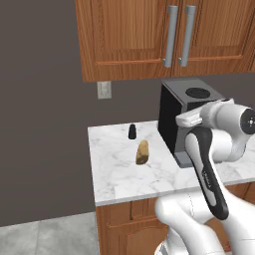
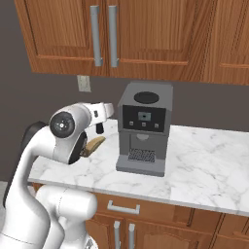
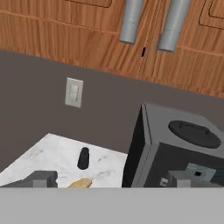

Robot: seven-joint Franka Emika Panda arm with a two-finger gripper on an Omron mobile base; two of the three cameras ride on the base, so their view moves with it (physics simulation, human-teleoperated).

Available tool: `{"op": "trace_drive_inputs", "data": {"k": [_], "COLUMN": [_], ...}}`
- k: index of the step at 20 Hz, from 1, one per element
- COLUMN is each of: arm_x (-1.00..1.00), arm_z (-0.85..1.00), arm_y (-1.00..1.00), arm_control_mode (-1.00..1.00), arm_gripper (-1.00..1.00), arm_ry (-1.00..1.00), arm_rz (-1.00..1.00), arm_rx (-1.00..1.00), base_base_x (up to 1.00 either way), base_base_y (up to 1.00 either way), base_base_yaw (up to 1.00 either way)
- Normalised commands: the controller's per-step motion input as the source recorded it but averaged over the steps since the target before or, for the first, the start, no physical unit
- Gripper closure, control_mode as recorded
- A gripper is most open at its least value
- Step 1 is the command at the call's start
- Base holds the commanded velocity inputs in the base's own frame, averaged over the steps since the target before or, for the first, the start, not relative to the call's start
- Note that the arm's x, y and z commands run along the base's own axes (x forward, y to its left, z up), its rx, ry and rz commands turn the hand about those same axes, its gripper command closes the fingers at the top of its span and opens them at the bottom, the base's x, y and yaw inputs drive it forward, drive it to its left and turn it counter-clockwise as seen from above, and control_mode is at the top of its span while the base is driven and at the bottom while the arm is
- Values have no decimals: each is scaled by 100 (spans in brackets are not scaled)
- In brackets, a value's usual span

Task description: Pick the pan from the cabinet and place it on the stove. Then turn on the stove burner for the pan.

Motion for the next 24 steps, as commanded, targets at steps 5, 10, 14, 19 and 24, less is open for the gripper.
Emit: {"op": "trace_drive_inputs", "data": {"k": [5,10,14,19,24], "arm_x": [0,0,0,4,11], "arm_z": [54,47,46,40,31], "arm_y": [-5,-3,-9,-18,-22], "arm_control_mode": [-100,-100,-100,-100,-100], "arm_gripper": [-100,-100,-100,-100,-100], "arm_ry": [-17,-12,-13,-6,-1], "arm_rz": [0,0,0,0,0], "arm_rx": [0,0,1,7,12], "base_base_x": [0,0,0,0,0], "base_base_y": [0,0,0,0,0], "base_base_yaw": [0,0,0,0,0]}}
